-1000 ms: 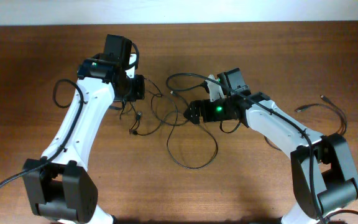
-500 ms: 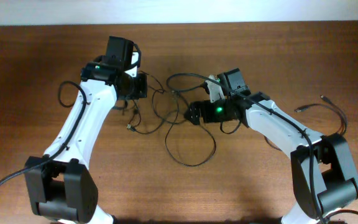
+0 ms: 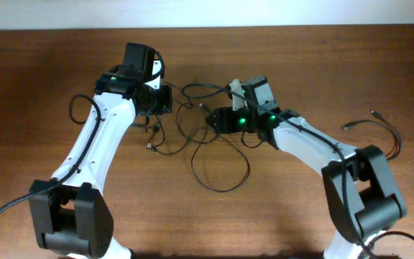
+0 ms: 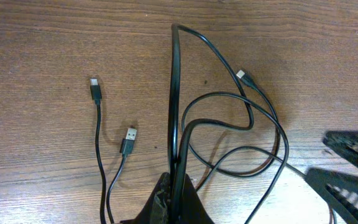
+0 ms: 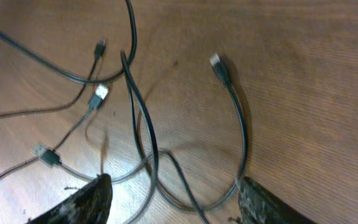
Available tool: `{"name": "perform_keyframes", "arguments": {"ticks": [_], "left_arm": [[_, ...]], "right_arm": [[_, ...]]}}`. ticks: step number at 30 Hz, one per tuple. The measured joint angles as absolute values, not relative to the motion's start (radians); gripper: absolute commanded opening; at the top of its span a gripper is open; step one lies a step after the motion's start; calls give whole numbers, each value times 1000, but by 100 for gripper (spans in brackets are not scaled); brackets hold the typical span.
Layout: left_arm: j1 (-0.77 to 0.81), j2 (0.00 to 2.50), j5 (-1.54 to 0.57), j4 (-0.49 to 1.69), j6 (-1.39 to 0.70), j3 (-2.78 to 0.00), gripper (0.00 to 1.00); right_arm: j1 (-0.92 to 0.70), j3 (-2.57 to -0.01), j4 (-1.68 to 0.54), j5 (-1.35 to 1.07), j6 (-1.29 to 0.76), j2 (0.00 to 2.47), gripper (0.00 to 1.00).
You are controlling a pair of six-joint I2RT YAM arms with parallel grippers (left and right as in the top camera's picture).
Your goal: Untangle cables
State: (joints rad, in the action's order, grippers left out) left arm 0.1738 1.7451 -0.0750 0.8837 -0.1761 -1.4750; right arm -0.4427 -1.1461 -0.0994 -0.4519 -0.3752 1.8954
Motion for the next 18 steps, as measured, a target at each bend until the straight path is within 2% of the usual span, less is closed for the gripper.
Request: {"name": "perform_keyframes", "arguments": {"ticks": [1,2,3,4,5,10,11,18], "left_arm": [[174,1745,-75,884,-176,-1475,0],[174,1745,-75,881,-176,-1474,0],[174,1745,-75,881,-176,-1474,0],[174,1745,-75,881,-176,-1474,0],[174,1745,-75,881,-176,-1473,0],[174,1745,-75,881,-176,-1473,0],[174,1745,-75,881,-176,-1473,0],[174,1745,-75,881,-176,-1473,0]], "right_arm": [[-447,-1145,-69,-449,-384,1905,56],[-460,-1145,-13,-444,-394,1934,33],[-469,-1144,9,-442,-402,1951,27],[-483,-1143,66,-440,-403,1979,9],[-489,-1143,77,-441,-411,1986,4],[-495,-1143,150,-456,-423,1991,8],[-495,-1143,150,-463,-423,1991,4],[-462,-1142,202,-588,-522,1971,4]]}}
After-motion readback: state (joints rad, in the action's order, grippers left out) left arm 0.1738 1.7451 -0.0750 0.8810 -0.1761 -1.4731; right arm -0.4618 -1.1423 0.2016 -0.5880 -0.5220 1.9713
